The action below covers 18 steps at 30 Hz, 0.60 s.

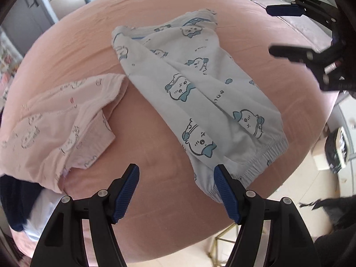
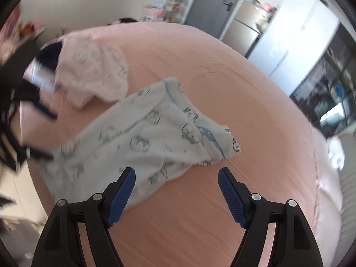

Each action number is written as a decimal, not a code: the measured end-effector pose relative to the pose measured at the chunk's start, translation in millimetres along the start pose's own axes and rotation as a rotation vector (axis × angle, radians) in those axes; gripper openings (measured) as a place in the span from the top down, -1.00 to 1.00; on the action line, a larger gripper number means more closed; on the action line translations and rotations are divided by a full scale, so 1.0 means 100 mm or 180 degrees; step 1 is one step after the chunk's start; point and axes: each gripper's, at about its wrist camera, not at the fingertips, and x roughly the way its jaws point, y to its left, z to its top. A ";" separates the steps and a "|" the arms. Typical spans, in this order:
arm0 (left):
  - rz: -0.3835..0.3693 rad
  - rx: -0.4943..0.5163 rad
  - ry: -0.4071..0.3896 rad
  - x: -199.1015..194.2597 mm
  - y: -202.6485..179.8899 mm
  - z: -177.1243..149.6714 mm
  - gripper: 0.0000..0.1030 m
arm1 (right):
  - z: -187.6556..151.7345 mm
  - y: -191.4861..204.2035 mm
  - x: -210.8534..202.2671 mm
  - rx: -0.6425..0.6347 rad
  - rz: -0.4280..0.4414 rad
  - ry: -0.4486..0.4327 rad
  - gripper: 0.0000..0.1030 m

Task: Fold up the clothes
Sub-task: 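Move both grippers to the cuff end of the folded pants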

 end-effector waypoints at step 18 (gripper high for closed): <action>-0.0052 0.1199 -0.0236 -0.02 -0.23 -0.47 -0.32 | -0.94 1.04 0.04 -0.1650 -0.0377 -0.0188 -0.48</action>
